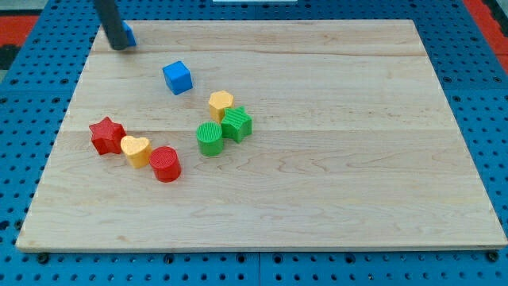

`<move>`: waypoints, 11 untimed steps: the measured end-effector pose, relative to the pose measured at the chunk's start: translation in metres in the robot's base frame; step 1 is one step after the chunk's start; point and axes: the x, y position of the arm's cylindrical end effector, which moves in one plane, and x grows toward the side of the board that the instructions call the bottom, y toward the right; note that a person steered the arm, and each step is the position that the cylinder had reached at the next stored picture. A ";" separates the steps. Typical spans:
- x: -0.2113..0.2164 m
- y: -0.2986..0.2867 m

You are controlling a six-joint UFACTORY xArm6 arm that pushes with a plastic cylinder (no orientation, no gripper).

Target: Move your arm to the left of the blue cube

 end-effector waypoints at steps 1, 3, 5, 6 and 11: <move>0.013 0.033; 0.080 0.172; 0.105 0.076; 0.074 0.047; 0.081 0.042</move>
